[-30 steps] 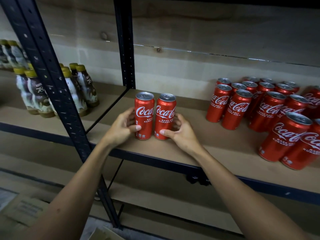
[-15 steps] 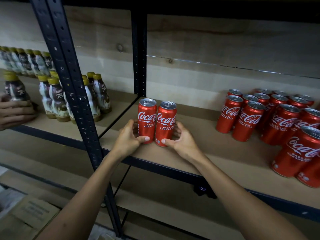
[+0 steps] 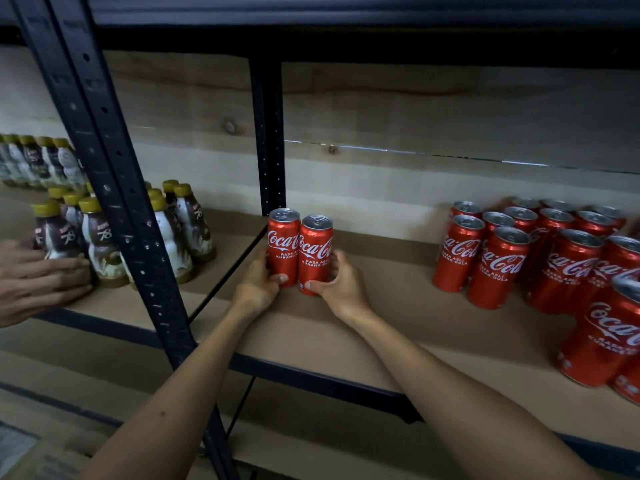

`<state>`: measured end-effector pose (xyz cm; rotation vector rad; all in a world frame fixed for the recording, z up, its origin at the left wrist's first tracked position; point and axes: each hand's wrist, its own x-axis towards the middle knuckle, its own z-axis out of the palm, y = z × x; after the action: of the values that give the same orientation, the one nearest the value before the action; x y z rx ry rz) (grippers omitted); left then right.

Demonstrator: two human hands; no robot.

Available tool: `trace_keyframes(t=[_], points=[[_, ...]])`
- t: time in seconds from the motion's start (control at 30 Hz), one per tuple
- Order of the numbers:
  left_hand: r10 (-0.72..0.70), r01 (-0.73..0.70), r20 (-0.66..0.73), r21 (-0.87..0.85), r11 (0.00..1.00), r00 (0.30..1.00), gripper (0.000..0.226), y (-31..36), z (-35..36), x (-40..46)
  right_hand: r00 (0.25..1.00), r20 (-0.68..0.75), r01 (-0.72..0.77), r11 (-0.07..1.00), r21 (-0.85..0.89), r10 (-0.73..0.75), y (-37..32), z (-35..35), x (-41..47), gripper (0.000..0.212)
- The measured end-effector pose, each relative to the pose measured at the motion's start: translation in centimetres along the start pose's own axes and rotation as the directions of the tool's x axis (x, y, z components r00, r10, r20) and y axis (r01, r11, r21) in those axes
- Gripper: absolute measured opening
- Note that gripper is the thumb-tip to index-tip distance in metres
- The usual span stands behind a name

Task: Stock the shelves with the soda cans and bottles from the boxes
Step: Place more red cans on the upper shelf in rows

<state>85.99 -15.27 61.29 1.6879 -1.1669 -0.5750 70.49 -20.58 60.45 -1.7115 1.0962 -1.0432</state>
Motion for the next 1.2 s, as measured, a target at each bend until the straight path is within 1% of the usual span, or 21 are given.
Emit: trace_keyframes(t=[0.1,0.17,0.23,0.3,0.4,0.43,0.53,0.6,0.63,0.7,0.77,0.83,0.87,0.97,1.1,1.2], points=[[0.027,-0.026,-0.033,0.042,0.999,0.999,0.063,-0.1,0.1,2.2,0.999,-0.037,0.031,0.999,-0.037,-0.032,0.4,0.9,2.4,0.066],[0.06,-0.057,-0.047,0.064,0.996,0.997,0.066,-1.5,0.2,4.2,0.998,-0.061,0.028,0.997,-0.066,-0.032,0.6,1.4,4.1,0.066],[0.057,-0.056,-0.038,0.038,0.998,0.998,0.069,-3.7,0.5,6.9,0.996,-0.078,0.027,0.994,-0.105,-0.035,0.7,1.7,5.7,0.069],[0.044,-0.042,-0.032,0.046,0.998,0.999,0.065,-5.6,1.1,9.5,0.995,-0.088,0.039,0.987,-0.155,-0.053,0.7,1.9,7.2,0.071],[0.045,-0.043,-0.039,0.056,0.998,0.998,0.064,-5.1,1.4,11.3,0.994,-0.098,0.03,0.974,-0.223,-0.053,0.8,2.3,9.3,0.071],[0.032,-0.029,-0.037,0.06,0.998,0.999,0.063,-4.3,1.4,11.6,0.996,-0.091,0.006,0.976,-0.219,-0.026,1.0,2.4,10.0,0.072],[0.027,-0.017,-0.066,0.156,0.988,0.997,0.055,-2.4,1.6,12.5,0.998,-0.043,-0.049,0.994,-0.103,0.045,1.2,3.1,11.9,0.072],[0.027,-0.005,-0.097,0.227,0.974,0.995,0.05,-2.0,1.8,13.4,0.998,-0.055,-0.045,0.997,-0.06,0.042,1.4,3.5,13.5,0.069],[0.029,-0.004,-0.107,0.233,0.972,0.994,0.053,-2.0,1.9,13.8,0.997,-0.067,-0.039,0.998,-0.053,0.036,1.4,3.7,14.2,0.067],[0.04,-0.012,-0.125,0.219,0.976,0.991,0.061,-2.4,2.1,14.5,0.996,-0.09,-0.028,0.998,-0.05,0.024,1.8,4.2,15.4,0.064],[0.066,-0.038,-0.141,0.193,0.981,0.988,0.064,-2.9,2.3,15.1,0.994,-0.109,-0.017,0.999,-0.028,0.014,2.7,4.5,16.2,0.056],[0.072,-0.05,-0.153,0.142,0.989,0.986,0.062,-3.1,2.4,15.6,0.989,-0.146,-0.015,1.0,-0.014,0.013,4.0,4.7,17.0,0.043],[0.067,-0.047,-0.154,0.13,0.99,0.986,0.059,-3.1,2.4,15.7,0.988,-0.155,-0.024,0.999,-0.027,0.02,4.5,4.7,17.4,0.041],[0.087,-0.072,-0.162,0.095,0.993,0.983,0.053,-3.3,2.8,16.2,0.995,-0.097,-0.021,0.995,-0.101,0.011,4.8,4.4,17.7,0.035],[0.081,-0.069,-0.153,0.087,0.994,0.985,0.051,-3.5,3.2,17.4,0.999,-0.032,0.023,0.989,-0.146,-0.028,4.4,4.4,17.4,0.051],[0.073,-0.059,-0.155,0.098,0.993,0.985,0.053,-3.6,3.3,18.0,0.998,-0.048,0.024,0.98,-0.198,-0.034,4.1,4.6,17.8,0.053]])
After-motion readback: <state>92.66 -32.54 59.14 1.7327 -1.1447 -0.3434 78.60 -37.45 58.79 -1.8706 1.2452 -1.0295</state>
